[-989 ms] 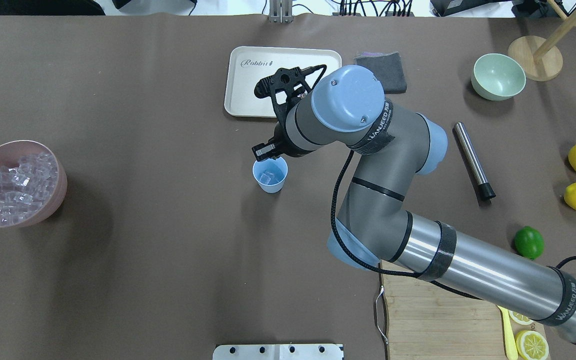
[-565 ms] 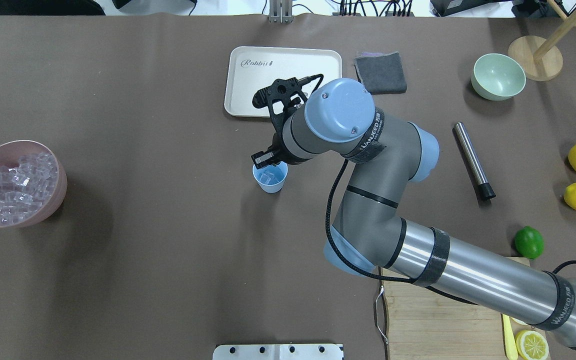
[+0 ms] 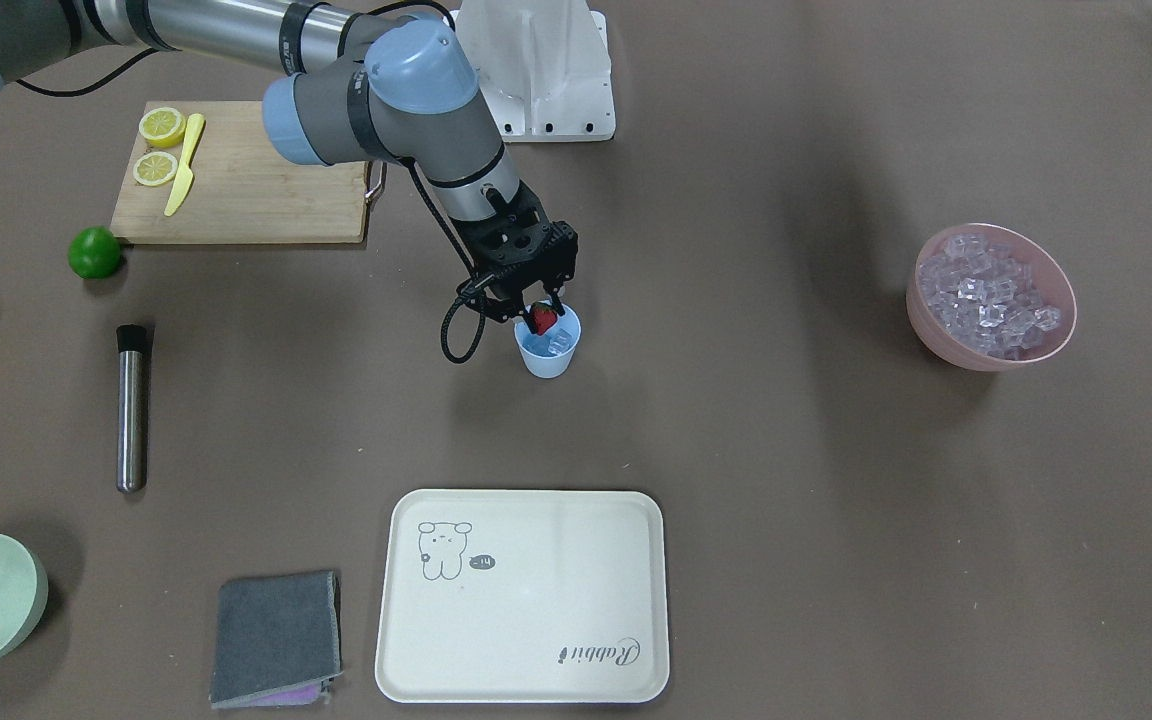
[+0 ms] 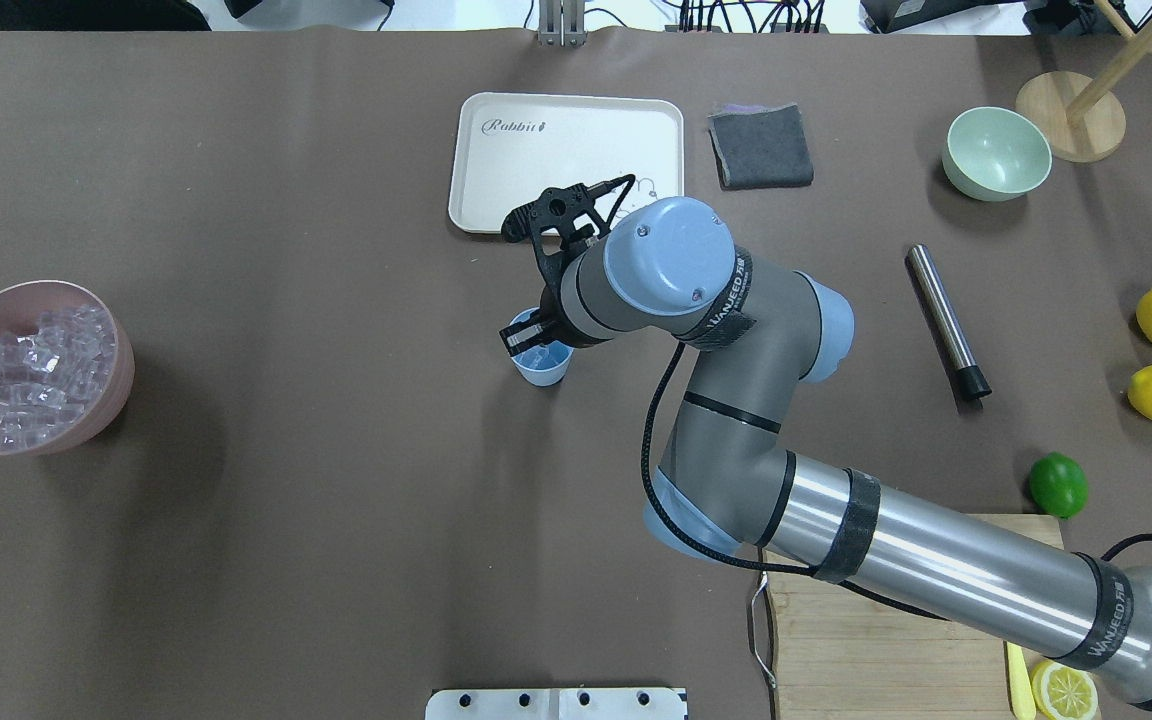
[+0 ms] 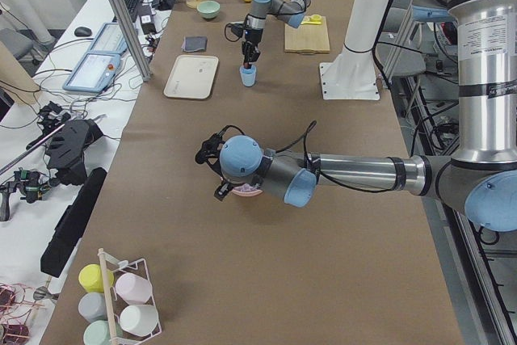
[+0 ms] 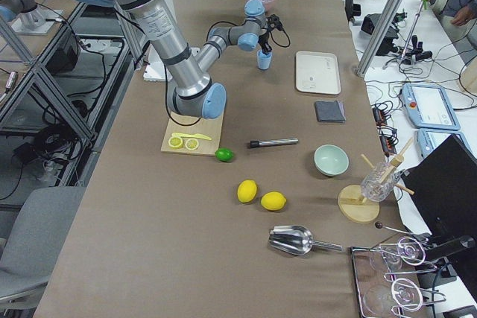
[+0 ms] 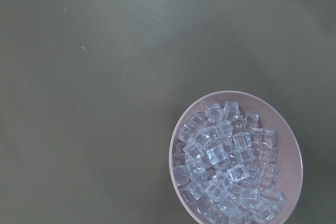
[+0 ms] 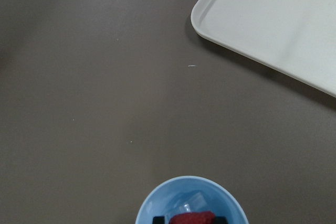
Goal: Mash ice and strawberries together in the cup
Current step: 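Open the right gripper to drop the strawberry into the cup, then move the right gripper above the steel pestle rod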
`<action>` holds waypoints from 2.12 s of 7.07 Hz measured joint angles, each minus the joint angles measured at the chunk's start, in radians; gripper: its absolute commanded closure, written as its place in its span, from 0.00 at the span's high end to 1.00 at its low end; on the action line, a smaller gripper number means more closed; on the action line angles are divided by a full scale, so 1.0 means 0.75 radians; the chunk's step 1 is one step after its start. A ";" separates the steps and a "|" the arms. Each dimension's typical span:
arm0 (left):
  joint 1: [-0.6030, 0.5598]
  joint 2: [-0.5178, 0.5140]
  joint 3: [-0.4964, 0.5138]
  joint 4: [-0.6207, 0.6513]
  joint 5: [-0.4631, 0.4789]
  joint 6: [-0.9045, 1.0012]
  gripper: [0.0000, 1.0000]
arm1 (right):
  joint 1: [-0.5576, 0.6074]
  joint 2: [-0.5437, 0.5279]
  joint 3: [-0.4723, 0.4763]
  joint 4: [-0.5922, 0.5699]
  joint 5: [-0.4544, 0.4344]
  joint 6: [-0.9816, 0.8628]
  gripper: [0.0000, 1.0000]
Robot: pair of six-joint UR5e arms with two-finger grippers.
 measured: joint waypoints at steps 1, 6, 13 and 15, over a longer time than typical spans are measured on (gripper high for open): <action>0.001 -0.003 0.002 0.000 0.001 0.000 0.97 | 0.001 -0.003 -0.002 0.013 0.001 -0.002 0.99; 0.002 -0.040 0.007 0.009 0.005 -0.009 0.97 | 0.239 -0.062 0.064 0.005 0.287 -0.020 1.00; -0.022 -0.038 -0.040 0.017 0.021 -0.010 0.97 | 0.795 -0.377 0.115 -0.084 0.788 -0.132 1.00; -0.071 -0.091 -0.024 0.161 0.125 -0.012 0.97 | 0.857 -0.437 0.139 -0.180 0.787 -0.187 1.00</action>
